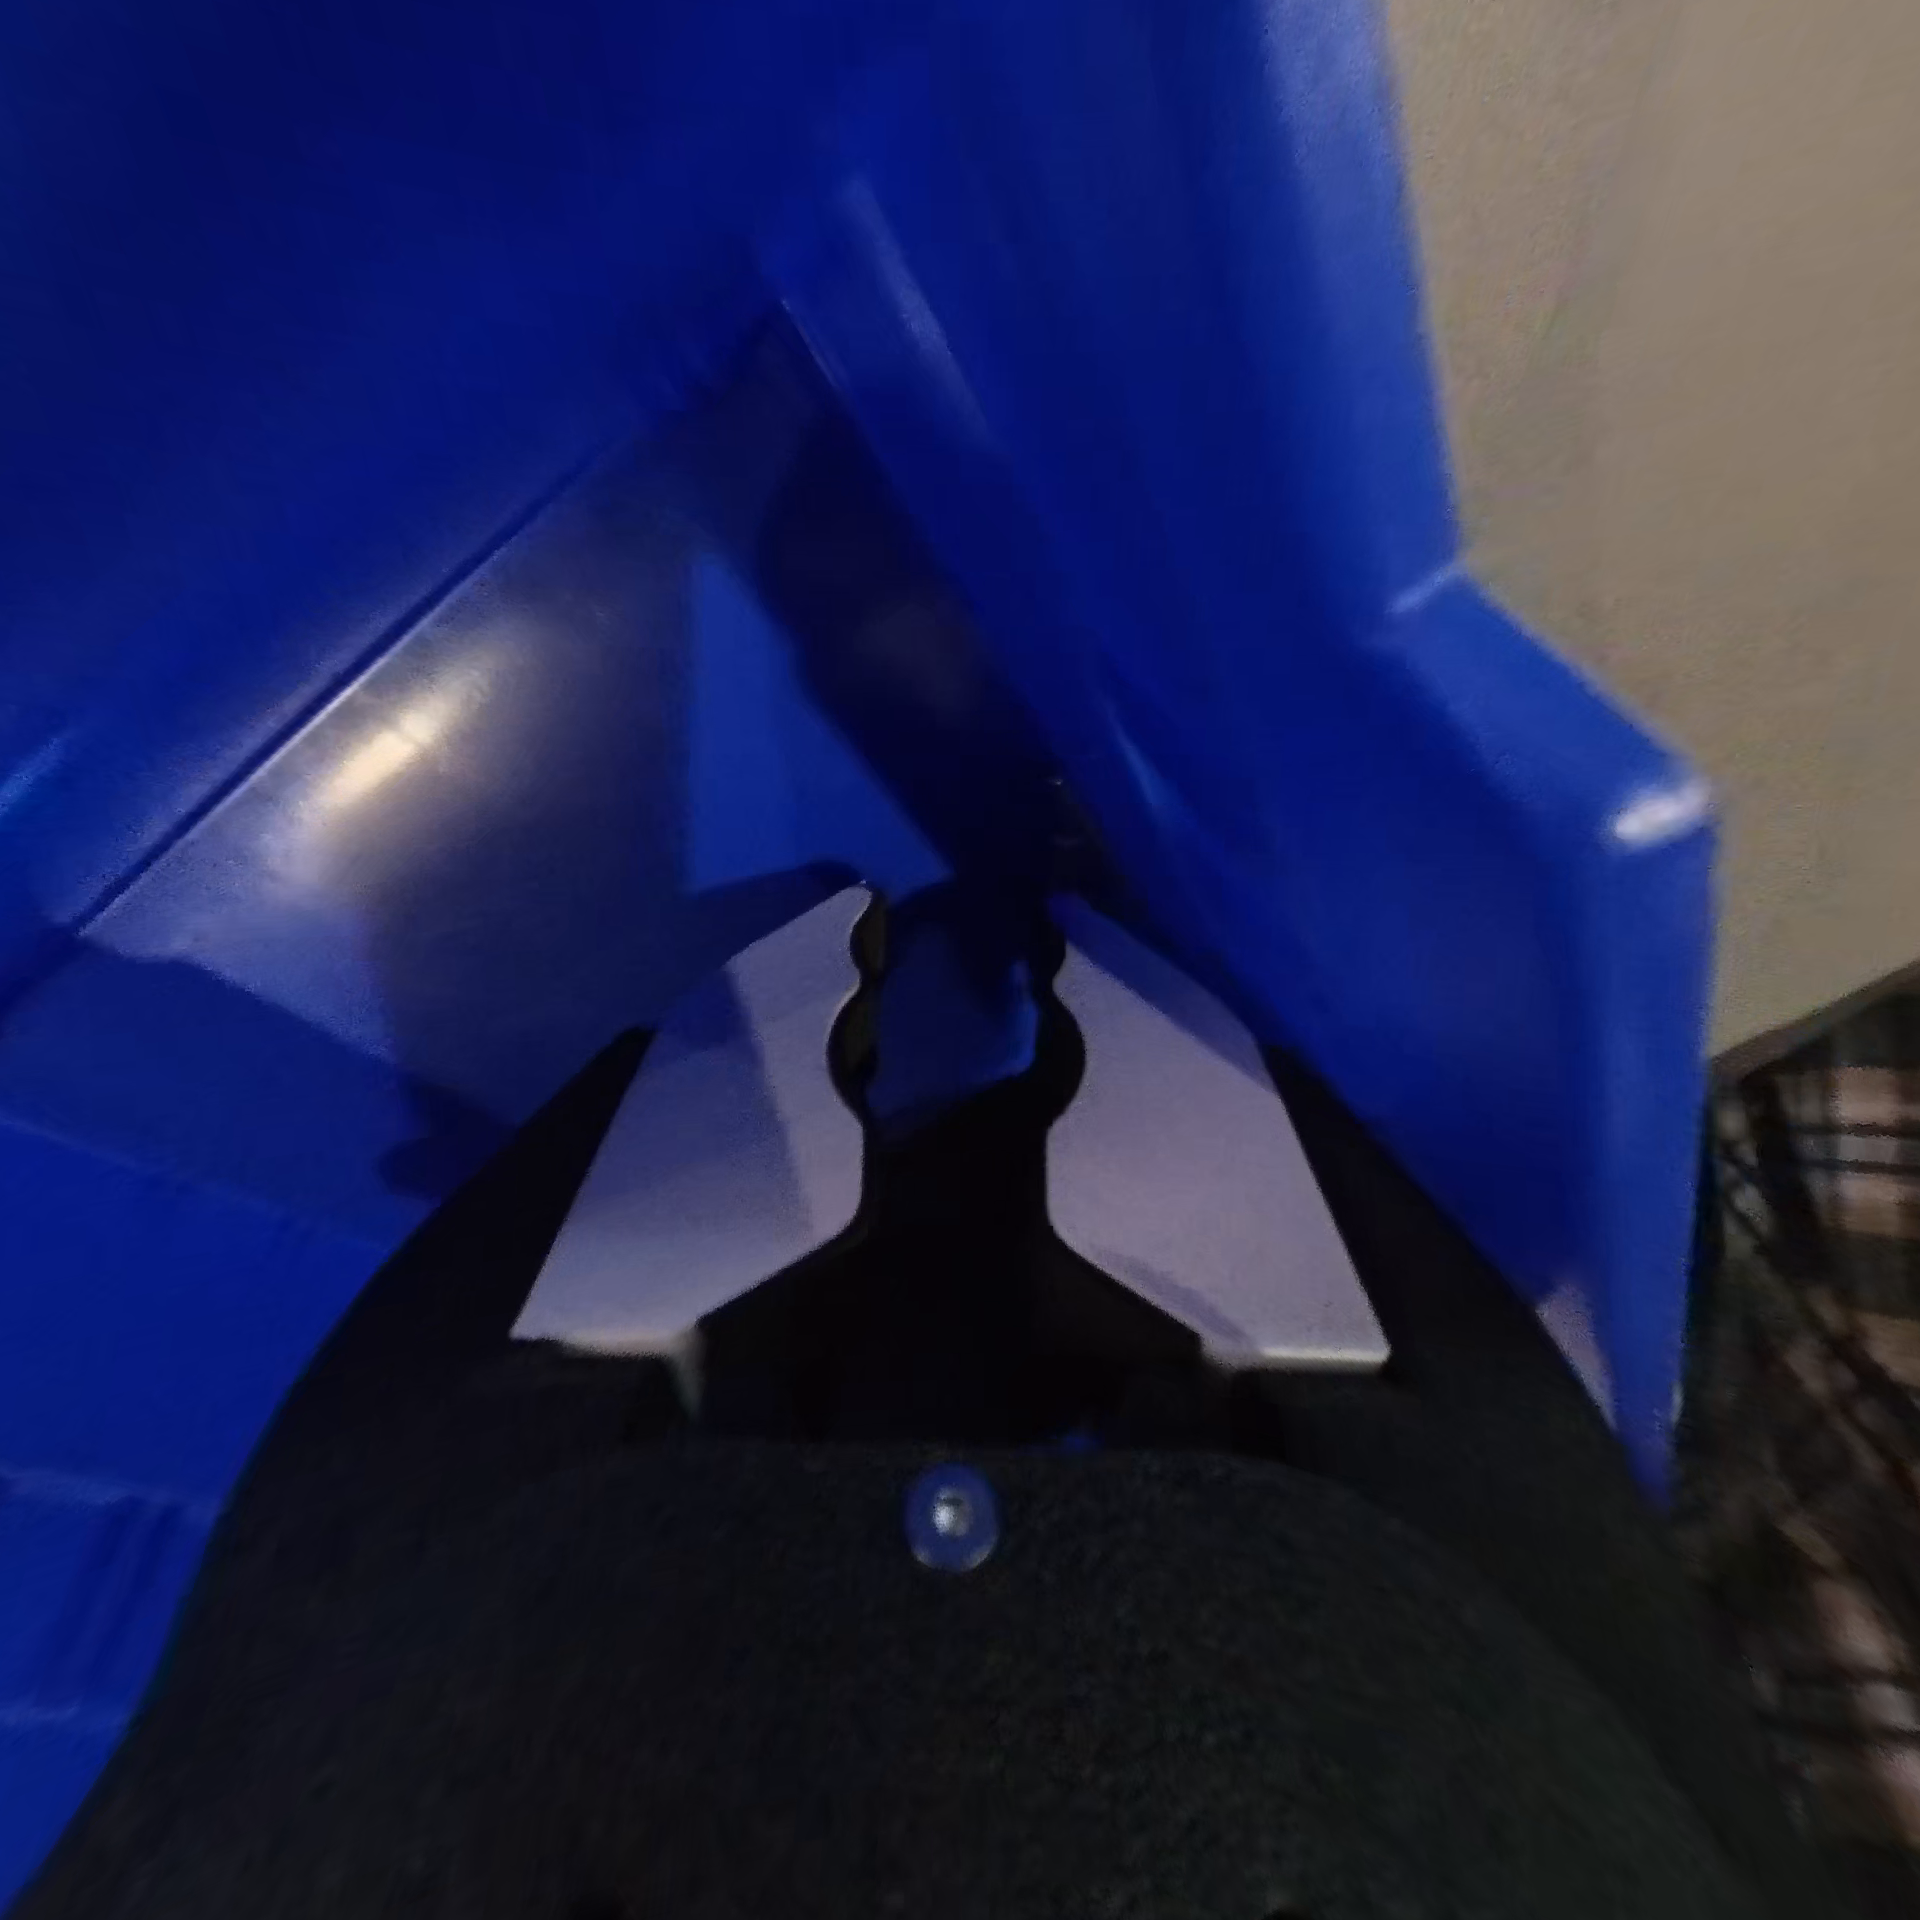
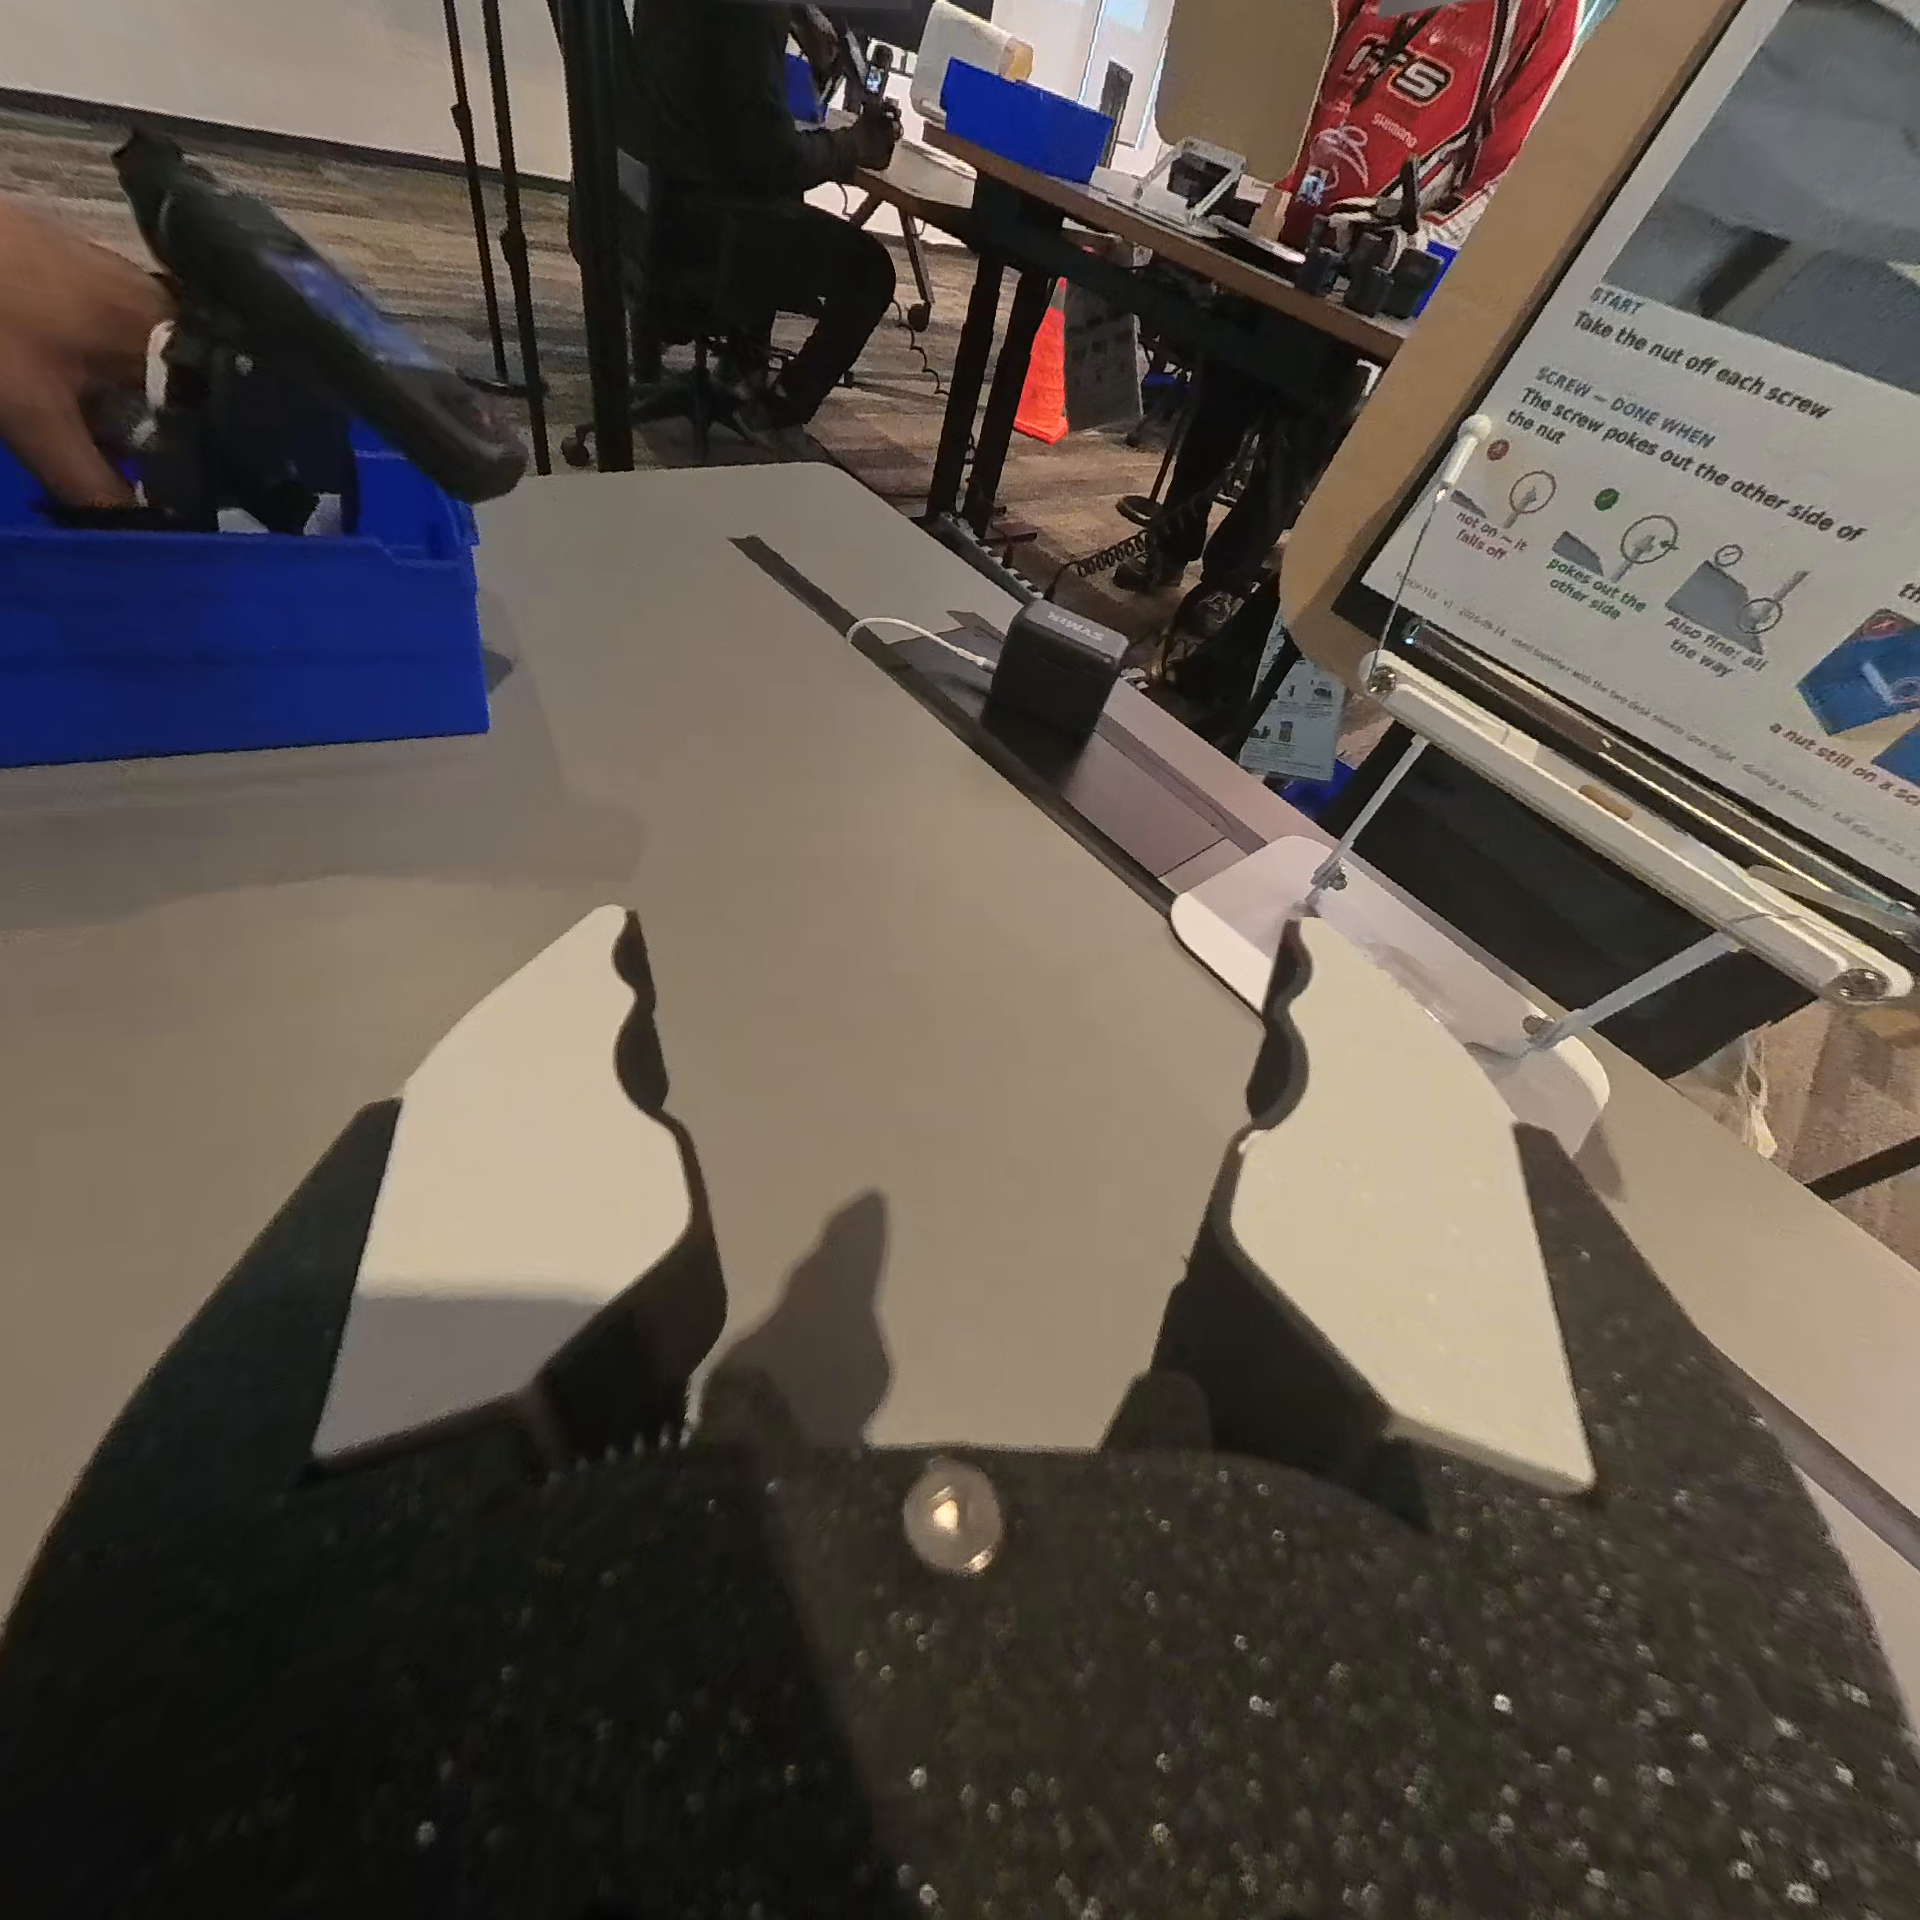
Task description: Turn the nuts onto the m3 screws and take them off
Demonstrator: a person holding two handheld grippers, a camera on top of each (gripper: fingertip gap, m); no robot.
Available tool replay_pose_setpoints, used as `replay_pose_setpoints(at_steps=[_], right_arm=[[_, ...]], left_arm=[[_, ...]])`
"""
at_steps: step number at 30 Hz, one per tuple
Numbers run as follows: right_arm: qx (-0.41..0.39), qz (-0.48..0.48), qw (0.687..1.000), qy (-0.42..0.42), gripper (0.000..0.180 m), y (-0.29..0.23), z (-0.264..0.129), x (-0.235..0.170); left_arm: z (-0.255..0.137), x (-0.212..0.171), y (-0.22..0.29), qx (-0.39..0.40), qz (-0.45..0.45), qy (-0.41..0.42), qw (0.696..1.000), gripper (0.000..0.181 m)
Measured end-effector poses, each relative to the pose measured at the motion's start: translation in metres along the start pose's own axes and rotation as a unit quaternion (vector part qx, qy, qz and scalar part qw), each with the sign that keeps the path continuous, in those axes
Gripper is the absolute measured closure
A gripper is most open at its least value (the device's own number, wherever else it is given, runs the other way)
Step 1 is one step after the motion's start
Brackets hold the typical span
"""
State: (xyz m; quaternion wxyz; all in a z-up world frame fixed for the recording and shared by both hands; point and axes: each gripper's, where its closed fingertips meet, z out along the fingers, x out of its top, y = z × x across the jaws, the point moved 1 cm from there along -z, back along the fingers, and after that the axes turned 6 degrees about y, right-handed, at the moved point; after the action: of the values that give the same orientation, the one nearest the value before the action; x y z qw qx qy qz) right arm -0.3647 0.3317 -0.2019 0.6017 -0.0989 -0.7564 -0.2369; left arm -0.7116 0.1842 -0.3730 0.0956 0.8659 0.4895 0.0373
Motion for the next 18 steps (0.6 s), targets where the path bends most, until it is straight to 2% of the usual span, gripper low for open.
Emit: replay_pose_setpoints(at_steps=[12,15,17,18], right_arm=[[-0.014,0.001,1.0,0.005,0.069,0.007,-0.01,0.004],[-0.018,0.007,1.0,0.009,0.069,0.01,-0.016,0.002],[-0.019,0.01,1.0,0.012,0.069,0.012,-0.02,0.0],[-0.021,0.01,1.0,0.013,0.069,0.013,-0.022,-0.001]], left_arm=[[-0.005,0.002,-0.005,-0.017,-0.053,0.036,0.998,0.152],[-0.018,0.004,-0.009,-0.019,-0.053,0.053,0.997,0.164],[-0.03,0.005,-0.008,-0.032,-0.045,0.073,0.996,0.181],[-0.035,0.005,-0.006,-0.044,-0.04,0.082,0.995,0.181]])
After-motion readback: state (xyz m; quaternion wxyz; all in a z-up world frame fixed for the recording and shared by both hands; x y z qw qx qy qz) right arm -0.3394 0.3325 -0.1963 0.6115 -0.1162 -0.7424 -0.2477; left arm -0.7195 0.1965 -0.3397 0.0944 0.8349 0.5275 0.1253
